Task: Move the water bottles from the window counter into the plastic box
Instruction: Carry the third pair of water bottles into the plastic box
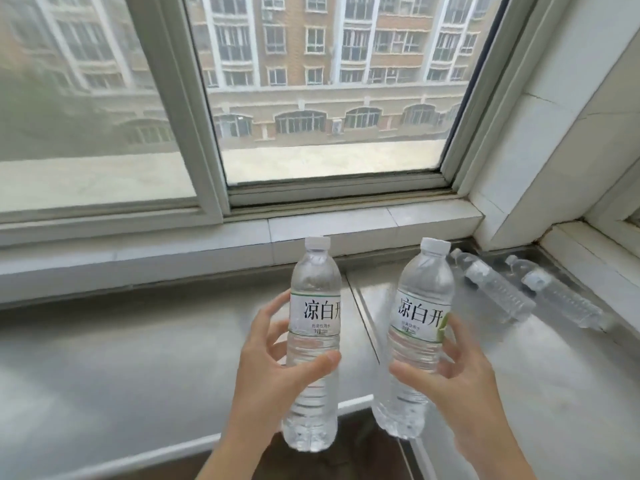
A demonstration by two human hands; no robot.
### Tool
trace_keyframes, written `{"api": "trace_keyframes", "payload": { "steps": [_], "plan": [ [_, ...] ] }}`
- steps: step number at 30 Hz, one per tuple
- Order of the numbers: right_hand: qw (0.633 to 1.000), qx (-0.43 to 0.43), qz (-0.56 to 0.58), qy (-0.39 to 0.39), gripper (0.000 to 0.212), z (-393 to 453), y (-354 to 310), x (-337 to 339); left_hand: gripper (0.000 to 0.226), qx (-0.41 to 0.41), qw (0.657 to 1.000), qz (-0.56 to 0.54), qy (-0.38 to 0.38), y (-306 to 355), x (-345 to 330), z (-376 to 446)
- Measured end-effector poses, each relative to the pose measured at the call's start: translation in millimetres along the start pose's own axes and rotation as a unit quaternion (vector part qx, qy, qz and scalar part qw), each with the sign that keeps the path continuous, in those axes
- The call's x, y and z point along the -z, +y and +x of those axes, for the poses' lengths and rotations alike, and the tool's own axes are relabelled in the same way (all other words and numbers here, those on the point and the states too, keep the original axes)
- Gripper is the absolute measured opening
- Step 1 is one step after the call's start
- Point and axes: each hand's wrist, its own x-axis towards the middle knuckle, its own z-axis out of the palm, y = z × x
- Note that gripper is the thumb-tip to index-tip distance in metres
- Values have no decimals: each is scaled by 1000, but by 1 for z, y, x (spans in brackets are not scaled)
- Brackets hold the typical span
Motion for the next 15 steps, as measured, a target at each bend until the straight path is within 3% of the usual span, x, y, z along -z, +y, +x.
{"api": "trace_keyframes", "payload": {
  "steps": [7, 15],
  "plan": [
    [984, 15, -37, -171, 101, -63, -10, -68, 87, 20, 988, -8, 152, -10, 72, -101],
    [932, 33, -45, -358, 106, -129, -20, -158, 90, 8, 944, -43, 327, -12, 153, -207]
  ]
}}
